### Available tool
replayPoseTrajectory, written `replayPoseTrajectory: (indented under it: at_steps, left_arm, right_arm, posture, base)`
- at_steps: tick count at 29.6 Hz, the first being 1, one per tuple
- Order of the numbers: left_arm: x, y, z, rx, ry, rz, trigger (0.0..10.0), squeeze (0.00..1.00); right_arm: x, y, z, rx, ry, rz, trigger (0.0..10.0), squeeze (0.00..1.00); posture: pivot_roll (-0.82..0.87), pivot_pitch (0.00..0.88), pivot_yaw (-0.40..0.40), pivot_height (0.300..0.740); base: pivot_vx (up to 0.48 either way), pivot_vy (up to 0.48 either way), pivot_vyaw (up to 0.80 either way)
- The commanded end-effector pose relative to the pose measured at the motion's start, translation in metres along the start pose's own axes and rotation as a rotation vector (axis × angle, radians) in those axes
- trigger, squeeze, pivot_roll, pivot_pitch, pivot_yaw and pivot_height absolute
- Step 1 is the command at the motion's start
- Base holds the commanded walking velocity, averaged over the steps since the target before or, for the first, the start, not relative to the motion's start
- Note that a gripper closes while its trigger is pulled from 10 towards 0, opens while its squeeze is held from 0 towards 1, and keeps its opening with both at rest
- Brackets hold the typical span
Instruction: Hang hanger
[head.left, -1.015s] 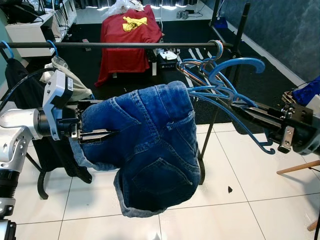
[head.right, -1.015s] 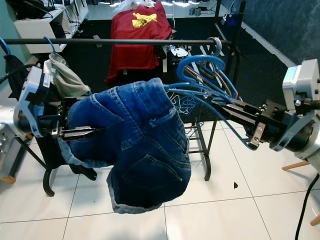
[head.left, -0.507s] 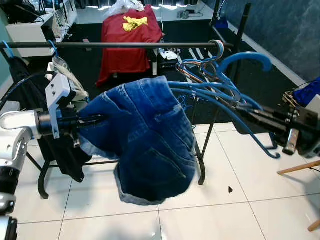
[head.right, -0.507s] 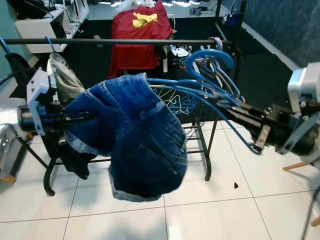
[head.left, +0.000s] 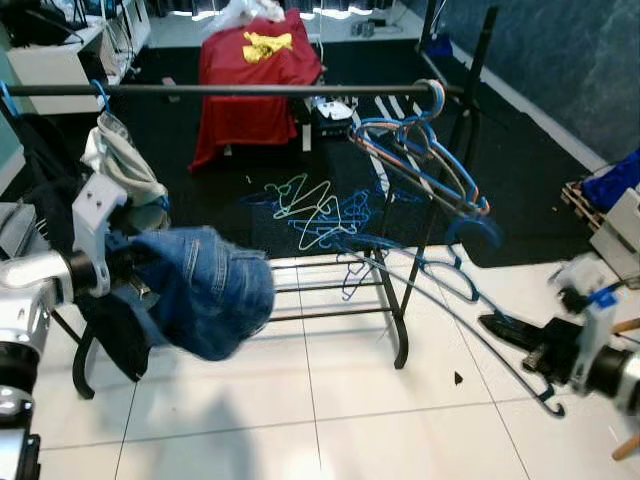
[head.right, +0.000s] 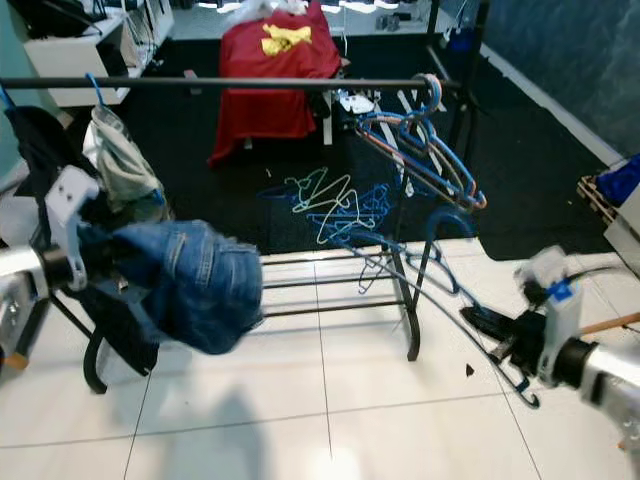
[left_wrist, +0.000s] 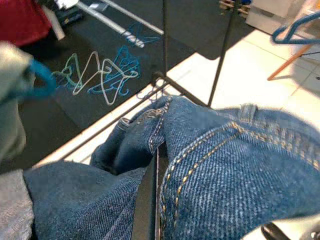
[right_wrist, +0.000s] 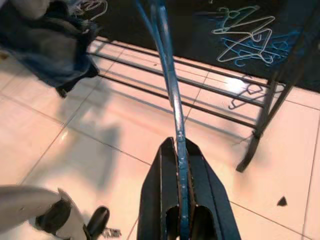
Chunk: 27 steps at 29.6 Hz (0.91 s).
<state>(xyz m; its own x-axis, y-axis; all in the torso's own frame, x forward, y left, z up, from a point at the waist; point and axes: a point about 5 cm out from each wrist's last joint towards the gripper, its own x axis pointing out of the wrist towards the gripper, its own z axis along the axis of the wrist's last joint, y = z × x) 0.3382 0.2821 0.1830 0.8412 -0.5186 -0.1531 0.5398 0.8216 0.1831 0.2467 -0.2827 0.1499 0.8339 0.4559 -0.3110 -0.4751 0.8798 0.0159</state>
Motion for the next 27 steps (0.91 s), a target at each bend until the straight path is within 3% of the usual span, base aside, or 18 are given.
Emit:
replayPoseTrajectory:
  at_steps: [1,2,4,5,6,7,8,10,11,13,17,20,22,24,27]
  left_arm:
    - [0.006,-0.018,-0.035,-0.07,0.076,0.031,0.0,0.0]
    - [0.009,-0.029,-0.049,-0.097,0.115,0.042,0.3,0.0]
    - [0.009,-0.029,-0.049,-0.097,0.115,0.042,0.3,0.0]
    - [0.014,-0.044,-0.066,-0.114,0.168,0.062,4.9,0.0]
    - [0.014,-0.044,-0.066,-0.114,0.168,0.062,4.9,0.0]
    - [0.018,-0.06,-0.084,-0.137,0.23,0.09,10.0,0.0]
    - [0.018,-0.06,-0.084,-0.137,0.23,0.09,10.0,0.0]
    - [0.021,-0.093,-0.12,-0.209,0.343,0.17,10.0,0.0]
    - [0.021,-0.093,-0.12,-0.209,0.343,0.17,10.0,0.0]
    - [0.018,-0.113,-0.142,-0.303,0.402,0.257,10.0,0.0]
    - [0.014,-0.118,-0.15,-0.333,0.413,0.307,10.0,0.0]
    - [-0.006,-0.123,-0.168,-0.401,0.404,0.429,10.0,0.0]
    - [-0.013,-0.124,-0.173,-0.404,0.406,0.447,10.0,0.0]
    - [-0.024,-0.126,-0.183,-0.415,0.423,0.498,10.0,0.0]
    - [-0.027,-0.125,-0.184,-0.472,0.39,0.541,10.0,0.0]
  right_arm:
    - [0.013,0.001,-0.034,0.094,0.05,-0.103,10.0,0.0]
    - [0.019,0.003,-0.049,0.142,0.073,-0.142,10.0,0.0]
    - [0.019,0.003,-0.049,0.142,0.073,-0.142,10.0,0.0]
    - [0.027,0.009,-0.065,0.193,0.092,-0.186,10.0,0.0]
    - [0.027,0.009,-0.065,0.193,0.092,-0.186,10.0,0.0]
    - [0.033,0.018,-0.082,0.209,0.126,-0.203,10.0,0.0]
    - [0.033,0.018,-0.082,0.209,0.126,-0.203,10.0,0.0]
    - [0.043,0.043,-0.115,0.271,0.174,-0.226,10.0,0.0]
    - [0.043,0.043,-0.115,0.271,0.174,-0.226,10.0,0.0]
    - [0.046,0.06,-0.136,0.296,0.216,-0.242,10.0,0.0]
    - [0.045,0.065,-0.143,0.303,0.233,-0.245,10.0,0.0]
    - [0.04,0.073,-0.156,0.312,0.23,-0.268,10.0,0.0]
    - [0.039,0.072,-0.157,0.327,0.211,-0.274,10.0,0.0]
    - [0.036,0.067,-0.161,0.315,0.19,-0.304,10.0,0.0]
    - [0.031,0.055,-0.165,0.316,0.182,-0.366,10.0,0.0]
  posture:
    - [-0.05,0.114,0.004,0.74]
    - [-0.04,0.115,0.003,0.74]
    - [-0.04,0.115,0.003,0.74]
    - [-0.04,0.116,0.002,0.74]
    - [-0.04,0.116,0.002,0.74]
    - [-0.04,0.118,0.001,0.74]
    - [-0.04,0.118,0.001,0.74]
    - [-0.02,0.12,0.004,0.74]
    - [-0.02,0.12,0.004,0.74]
    - [-0.01,0.119,0.01,0.74]
    - [-0.01,0.121,0.012,0.74]
    - [-0.01,0.121,0.019,0.74]
    - [-0.01,0.117,0.022,0.74]
    - [0.0,0.112,0.019,0.74]
    - [0.01,0.104,0.007,0.74]
  base:
    - [0.0,0.0,0.0]
    - [0.0,0.0,0.0]
    - [0.0,0.0,0.0]
    - [0.0,0.0,0.0]
    - [0.0,0.0,0.0]
    - [0.0,0.0,0.8]
    - [0.0,0.0,0.8]
    - [0.0,0.0,0.79]
    - [0.0,0.0,0.78]
    - [0.0,0.0,0.78]
    - [0.0,0.0,0.77]
    - [0.0,0.0,0.73]
    - [0.0,0.0,0.73]
    - [0.0,0.0,0.7]
    - [0.0,0.0,0.7]
